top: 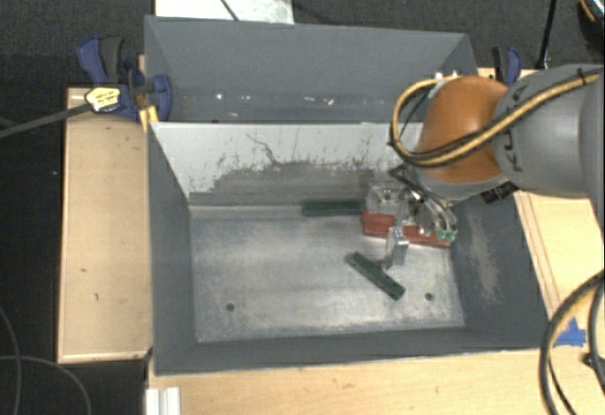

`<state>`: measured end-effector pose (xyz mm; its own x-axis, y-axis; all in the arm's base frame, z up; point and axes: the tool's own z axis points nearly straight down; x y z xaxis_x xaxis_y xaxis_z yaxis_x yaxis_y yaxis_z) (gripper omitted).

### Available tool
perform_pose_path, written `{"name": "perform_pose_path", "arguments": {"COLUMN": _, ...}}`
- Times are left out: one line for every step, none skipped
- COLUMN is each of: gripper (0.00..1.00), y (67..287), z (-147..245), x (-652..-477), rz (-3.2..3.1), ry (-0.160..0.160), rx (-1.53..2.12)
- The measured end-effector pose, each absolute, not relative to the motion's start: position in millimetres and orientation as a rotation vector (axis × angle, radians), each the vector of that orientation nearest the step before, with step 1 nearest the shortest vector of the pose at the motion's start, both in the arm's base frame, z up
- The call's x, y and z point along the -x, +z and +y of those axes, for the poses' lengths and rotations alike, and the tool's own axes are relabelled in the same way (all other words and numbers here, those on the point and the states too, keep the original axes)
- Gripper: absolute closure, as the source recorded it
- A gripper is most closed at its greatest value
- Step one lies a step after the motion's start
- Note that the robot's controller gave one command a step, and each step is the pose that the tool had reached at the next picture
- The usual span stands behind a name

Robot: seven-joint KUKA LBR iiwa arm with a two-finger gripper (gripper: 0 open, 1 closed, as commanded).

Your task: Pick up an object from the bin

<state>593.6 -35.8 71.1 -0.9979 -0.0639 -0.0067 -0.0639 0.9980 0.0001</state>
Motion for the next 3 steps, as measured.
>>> {"name": "perform_pose_path", "arguments": {"gripper": 0.0, "y": 71, "z": -76, "x": -590.4, "rz": 3.134, "ry": -0.003, "rx": 0.003}}
{"name": "perform_pose_path", "arguments": {"gripper": 1.0, "y": 71, "z": -74, "x": -590.6, "rz": 3.134, "ry": -0.001, "rx": 0.009}}
{"name": "perform_pose_path", "arguments": {"gripper": 1.0, "y": 200, "z": -38, "x": -579.0, "rz": 3.081, "ry": -0.002, "rx": 0.56}}
